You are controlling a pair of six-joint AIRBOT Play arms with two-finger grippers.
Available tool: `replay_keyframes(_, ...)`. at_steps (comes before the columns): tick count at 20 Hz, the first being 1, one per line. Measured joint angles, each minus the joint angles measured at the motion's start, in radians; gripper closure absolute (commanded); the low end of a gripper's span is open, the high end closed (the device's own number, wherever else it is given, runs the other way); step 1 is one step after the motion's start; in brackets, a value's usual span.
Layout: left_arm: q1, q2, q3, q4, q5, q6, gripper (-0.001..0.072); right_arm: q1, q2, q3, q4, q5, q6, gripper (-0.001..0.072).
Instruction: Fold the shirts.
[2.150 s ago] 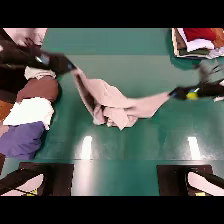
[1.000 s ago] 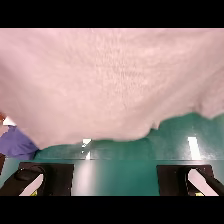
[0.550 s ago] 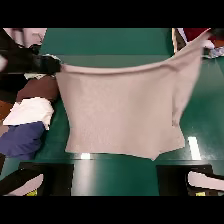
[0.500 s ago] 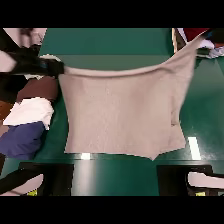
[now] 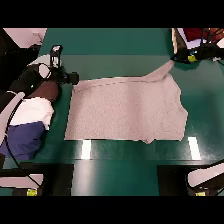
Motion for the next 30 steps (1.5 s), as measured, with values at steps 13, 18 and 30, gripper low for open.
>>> replay_keyframes(13, 0.268, 0.282, -0.084, -0.066, -0.546, 0.12, 0.0156, -0.201, 0.315, -0.388, 0.125, 0.34, -0.071, 0.028)
replay_keyframes(18, 0.296, 0.451, -0.429, -0.192, -0.604, 0.164, 0.0155, -0.217, 0.5, -0.62, 0.13, 0.342, -0.104, 0.0279)
replay_keyframes(30, 0.304, 0.506, -0.795, -0.378, -0.474, 0.201, 0.0338, -0.221, 0.671, -0.746, 0.13, 0.327, -0.116, 0.028)
